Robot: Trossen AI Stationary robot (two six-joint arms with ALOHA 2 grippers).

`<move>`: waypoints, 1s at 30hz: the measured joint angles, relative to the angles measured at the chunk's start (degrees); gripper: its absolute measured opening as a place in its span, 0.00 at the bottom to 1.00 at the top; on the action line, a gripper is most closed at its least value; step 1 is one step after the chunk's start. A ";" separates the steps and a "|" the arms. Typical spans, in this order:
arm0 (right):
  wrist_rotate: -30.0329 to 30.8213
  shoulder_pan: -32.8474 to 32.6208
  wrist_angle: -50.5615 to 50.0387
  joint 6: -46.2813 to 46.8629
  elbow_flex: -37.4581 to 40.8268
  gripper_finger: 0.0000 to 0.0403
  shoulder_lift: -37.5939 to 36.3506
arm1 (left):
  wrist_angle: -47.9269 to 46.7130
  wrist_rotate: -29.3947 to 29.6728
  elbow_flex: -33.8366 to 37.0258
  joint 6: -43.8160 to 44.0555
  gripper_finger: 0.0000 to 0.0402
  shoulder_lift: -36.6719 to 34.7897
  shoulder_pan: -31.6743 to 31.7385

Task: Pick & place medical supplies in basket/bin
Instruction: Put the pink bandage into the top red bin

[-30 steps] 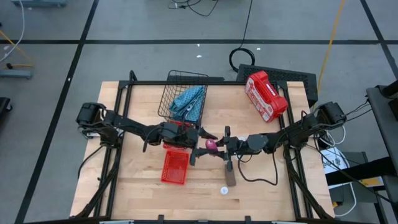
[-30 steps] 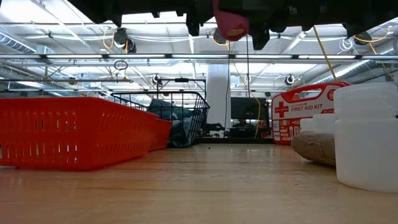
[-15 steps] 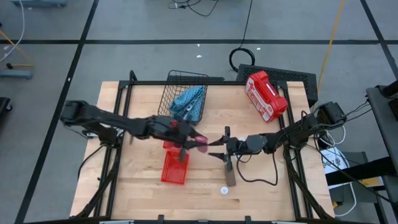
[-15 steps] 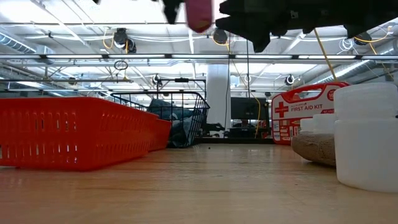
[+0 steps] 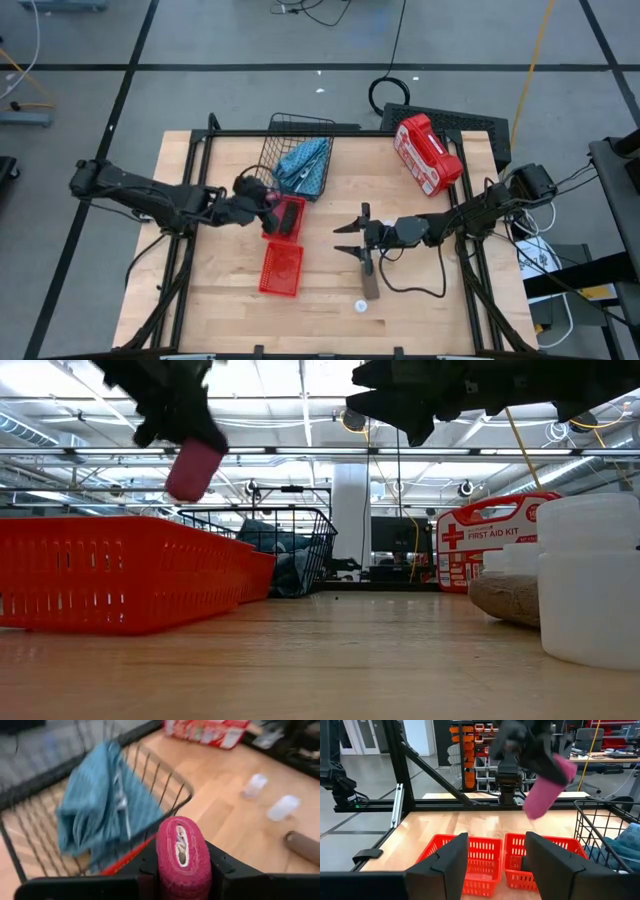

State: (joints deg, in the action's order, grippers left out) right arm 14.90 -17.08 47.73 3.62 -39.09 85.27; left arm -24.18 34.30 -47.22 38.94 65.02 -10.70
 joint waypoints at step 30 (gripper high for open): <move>-0.02 0.00 -0.44 0.24 0.00 0.44 0.00 | 12.45 -9.00 10.05 17.78 0.48 11.55 5.11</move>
State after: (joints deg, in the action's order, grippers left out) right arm 14.87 -17.08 47.29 3.86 -39.09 85.27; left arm -11.73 25.31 -37.17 56.72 76.58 -5.58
